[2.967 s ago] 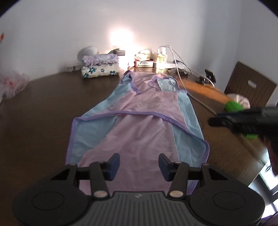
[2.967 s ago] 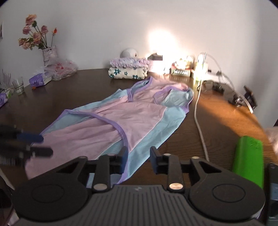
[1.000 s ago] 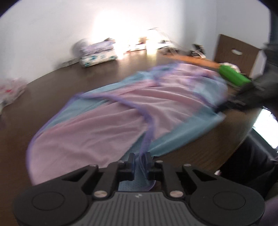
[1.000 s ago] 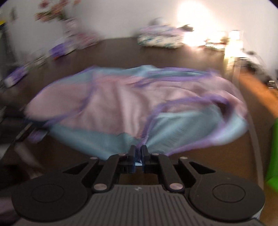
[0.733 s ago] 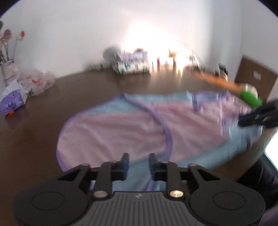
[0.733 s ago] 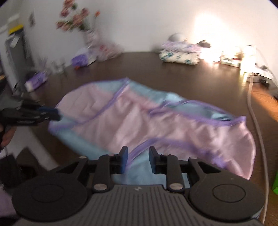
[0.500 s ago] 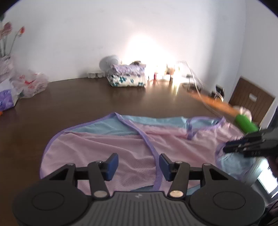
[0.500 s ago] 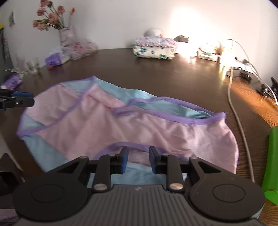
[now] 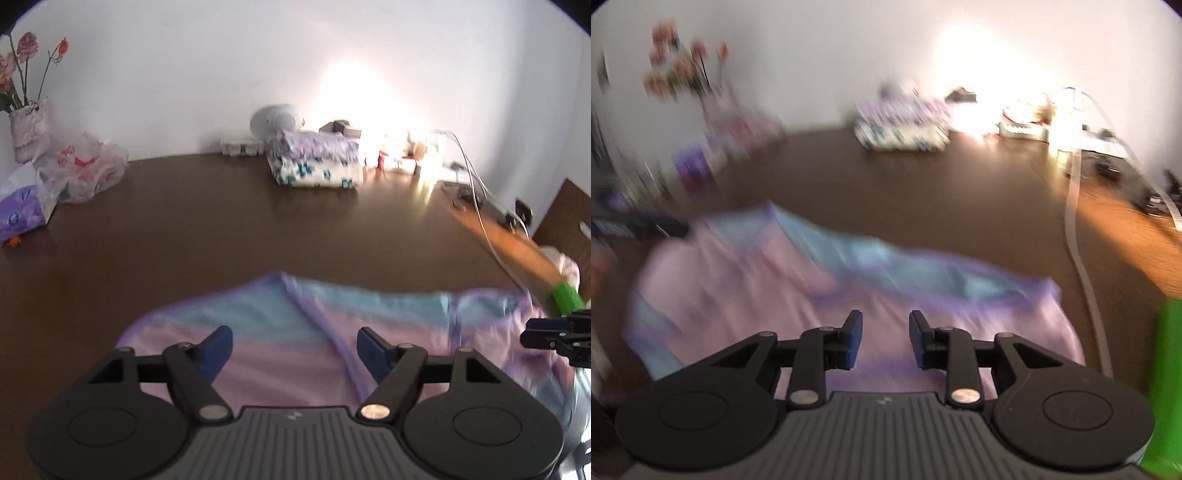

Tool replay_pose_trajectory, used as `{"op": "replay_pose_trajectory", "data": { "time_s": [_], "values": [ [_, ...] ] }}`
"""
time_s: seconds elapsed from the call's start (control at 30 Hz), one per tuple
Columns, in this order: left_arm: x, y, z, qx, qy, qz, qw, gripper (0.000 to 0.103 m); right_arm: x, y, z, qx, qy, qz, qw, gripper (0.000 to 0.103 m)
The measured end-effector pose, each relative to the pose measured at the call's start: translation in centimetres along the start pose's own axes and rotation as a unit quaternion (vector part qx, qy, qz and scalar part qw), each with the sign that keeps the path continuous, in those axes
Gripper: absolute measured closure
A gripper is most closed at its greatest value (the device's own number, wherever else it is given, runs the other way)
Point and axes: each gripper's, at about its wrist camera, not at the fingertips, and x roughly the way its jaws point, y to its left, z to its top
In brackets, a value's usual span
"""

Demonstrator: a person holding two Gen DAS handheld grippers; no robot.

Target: Fold clothes

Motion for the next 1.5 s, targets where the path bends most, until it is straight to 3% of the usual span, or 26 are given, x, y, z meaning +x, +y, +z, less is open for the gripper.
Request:
{"op": "replay_pose_trajectory", "data": {
  "time_s": [0.07, 0.13, 0.27, 0.4, 0.43, 0.47, 0.53, 0.6, 0.7, 0.77, 0.83, 0.9, 0.93, 0.97, 1.03, 1.07, 1.1, 1.13, 1.17, 1.2, 1.3, 1.4, 1.5],
  "values": [
    [1.9, -0.4, 1.9, 0.006, 0.013, -0.017, 0.9998, 0.029, 1.8, -0.3, 2.0, 0.036, 0.010, 0.027, 0.999, 0.074],
    [5.1, -0.9, 3.5, -0.002, 0.054, -0.035, 0.9979, 0.030, 4.5, -0.7, 3.1, 0.064, 0.035, 0.033, 0.997, 0.074],
    [9.8, -0.5, 4.5, -0.049, 0.105, -0.017, 0.9932, 0.034, 7.7, -2.2, 3.5, 0.149, 0.060, 0.052, 0.986, 0.074],
    [10.8, 0.7, 4.1, -0.091, 0.088, -0.035, 0.9913, 0.046, 8.4, -3.0, 2.9, 0.174, 0.067, 0.070, 0.980, 0.075],
    [11.1, 1.0, 3.9, -0.102, 0.084, -0.032, 0.9907, 0.047, 8.9, -3.0, 2.9, 0.174, 0.072, 0.072, 0.979, 0.080],
    [11.3, 1.3, 3.8, -0.113, 0.080, -0.029, 0.9900, 0.051, 9.3, -3.1, 2.9, 0.176, 0.074, 0.080, 0.978, 0.087],
    [11.5, 1.7, 3.4, -0.128, 0.065, -0.027, 0.9894, 0.063, 10.0, -3.1, 3.0, 0.184, 0.067, 0.107, 0.975, 0.092],
    [11.6, 1.8, 3.0, -0.125, 0.060, -0.030, 0.9899, 0.089, 10.5, -3.2, 3.2, 0.184, 0.050, 0.109, 0.976, 0.098],
    [11.5, 2.1, 1.7, -0.128, 0.032, -0.030, 0.9908, 0.098, 10.8, -3.6, 3.8, 0.184, 0.005, 0.085, 0.979, 0.103],
    [11.4, 2.2, 0.9, -0.139, 0.007, -0.036, 0.9896, 0.099, 10.9, -3.8, 4.1, 0.184, -0.021, 0.066, 0.981, 0.103],
    [11.3, 2.6, 0.4, -0.154, -0.006, -0.037, 0.9874, 0.099, 10.7, -3.6, 4.3, 0.175, -0.018, 0.033, 0.984, 0.101],
    [11.2, 2.8, 0.6, -0.160, -0.001, -0.049, 0.9859, 0.099, 9.7, -3.0, 4.4, 0.148, 0.000, 0.033, 0.988, 0.096],
    [11.2, 2.9, 0.8, -0.164, 0.001, -0.054, 0.9850, 0.099, 9.0, -2.8, 4.4, 0.140, 0.009, 0.037, 0.989, 0.089],
    [11.2, 3.0, 0.9, -0.167, 0.004, -0.060, 0.9841, 0.092, 8.4, -2.7, 4.1, 0.132, 0.016, 0.041, 0.990, 0.075],
    [11.2, 3.3, 1.2, -0.173, 0.008, -0.072, 0.9822, 0.078, 8.1, -2.4, 3.6, 0.119, 0.040, 0.047, 0.991, 0.062],
    [11.2, 3.2, 1.3, -0.174, 0.009, -0.076, 0.9818, 0.072, 8.2, -2.3, 3.4, 0.114, 0.054, 0.049, 0.991, 0.062],
    [11.2, 2.9, 1.3, -0.168, 0.009, -0.069, 0.9833, 0.074, 8.3, -2.1, 3.1, 0.110, 0.066, 0.053, 0.990, 0.062],
    [11.2, 2.7, 1.3, -0.162, 0.009, -0.062, 0.9848, 0.077, 8.6, -1.9, 3.0, 0.106, 0.070, 0.063, 0.990, 0.072],
    [11.3, 2.6, 1.3, -0.161, 0.010, -0.054, 0.9855, 0.090, 8.8, -1.6, 3.0, 0.103, 0.073, 0.071, 0.989, 0.091],
    [11.3, 2.6, 1.2, -0.159, 0.011, -0.046, 0.9861, 0.100, 9.0, -1.4, 2.9, 0.098, 0.070, 0.077, 0.990, 0.096],
    [11.4, 2.9, 1.0, -0.167, 0.009, -0.040, 0.9851, 0.100, 9.4, -0.9, 3.0, 0.093, 0.051, 0.076, 0.991, 0.099],
    [11.1, 3.6, 0.6, -0.184, -0.003, -0.028, 0.9825, 0.102, 8.7, -1.2, 3.8, 0.091, -0.020, 0.056, 0.994, 0.100],
    [10.9, 4.1, 0.5, -0.196, -0.007, -0.020, 0.9803, 0.103, 9.2, -2.2, 4.7, 0.097, -0.047, 0.045, 0.993, 0.100]
  ]
}}
